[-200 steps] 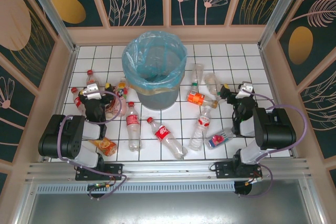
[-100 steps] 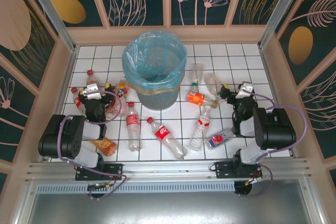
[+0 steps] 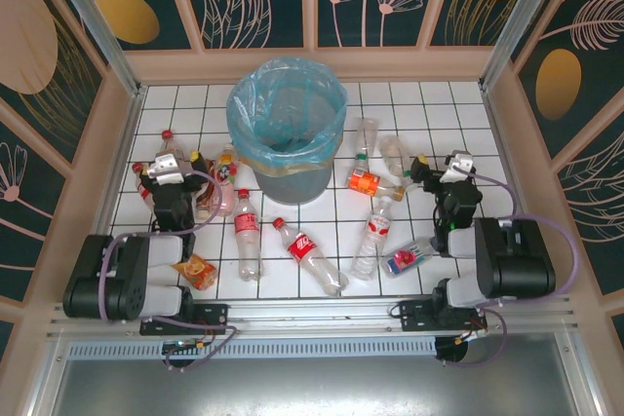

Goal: Put the plastic bottles in the bin

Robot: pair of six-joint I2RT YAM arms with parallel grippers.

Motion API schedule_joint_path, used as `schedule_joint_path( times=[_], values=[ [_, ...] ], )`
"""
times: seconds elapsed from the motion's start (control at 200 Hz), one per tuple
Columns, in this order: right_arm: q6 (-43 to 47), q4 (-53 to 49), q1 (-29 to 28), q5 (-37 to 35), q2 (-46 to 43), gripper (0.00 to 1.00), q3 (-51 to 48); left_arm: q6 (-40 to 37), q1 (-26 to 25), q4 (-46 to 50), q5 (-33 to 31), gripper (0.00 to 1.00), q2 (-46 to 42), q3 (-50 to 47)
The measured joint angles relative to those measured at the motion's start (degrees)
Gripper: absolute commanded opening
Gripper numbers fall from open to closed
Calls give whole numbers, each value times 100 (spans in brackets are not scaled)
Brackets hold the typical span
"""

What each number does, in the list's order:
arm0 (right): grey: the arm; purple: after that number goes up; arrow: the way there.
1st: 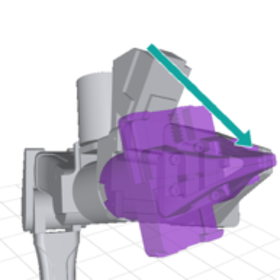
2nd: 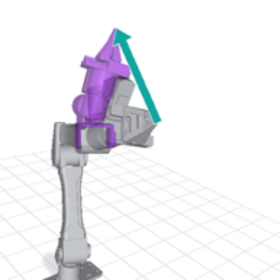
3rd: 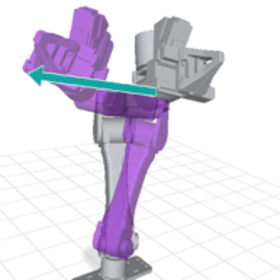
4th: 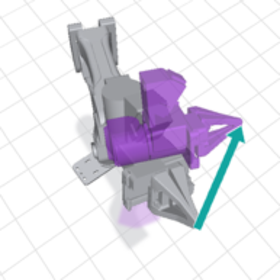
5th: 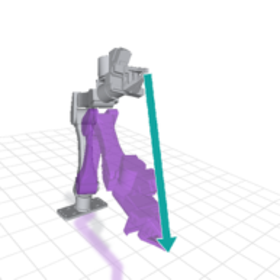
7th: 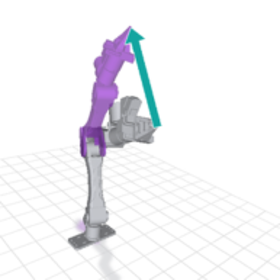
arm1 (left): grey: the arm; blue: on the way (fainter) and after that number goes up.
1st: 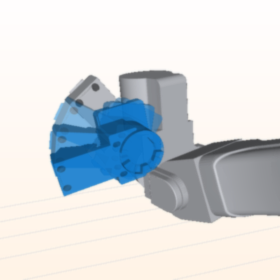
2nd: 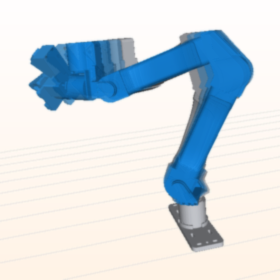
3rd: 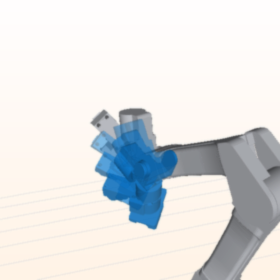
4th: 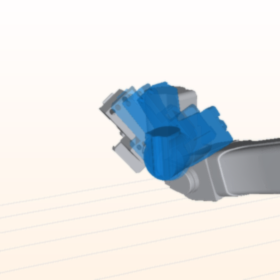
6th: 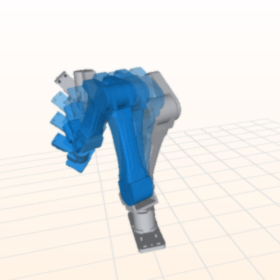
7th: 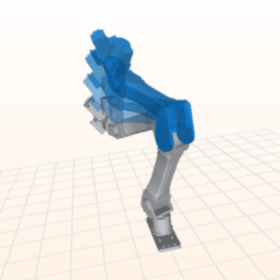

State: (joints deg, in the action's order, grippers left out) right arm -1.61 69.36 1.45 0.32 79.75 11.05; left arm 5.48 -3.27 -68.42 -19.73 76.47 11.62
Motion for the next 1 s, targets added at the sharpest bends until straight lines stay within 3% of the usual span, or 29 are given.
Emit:
schedule_joint_path(
  times=[0.16, 0.295, 0.636, 0.756, 1.001],
  values=[
    [-76, -1029, 0, -146, -1132, 97, 323, 122, 0, 415, -323, 99, -903, -48],
    [-402, -2581, 0, -291, -1821, 94, 1038, 227, 0, 1012, -461, 99, -1484, -37],
    [-1576, -6526, -197, 282, -1904, 83, 2815, 750, 0, 3246, -374, 90, -3416, 776],
    [-1742, -7584, -944, 369, -1694, 80, 3263, 979, 0, 4044, -17, 88, -3711, 1405],
    [-1845, -8889, -3379, 361, -1600, 79, 3954, 1045, 0, 6111, 1416, 90, -3364, 3270]
  ],
)
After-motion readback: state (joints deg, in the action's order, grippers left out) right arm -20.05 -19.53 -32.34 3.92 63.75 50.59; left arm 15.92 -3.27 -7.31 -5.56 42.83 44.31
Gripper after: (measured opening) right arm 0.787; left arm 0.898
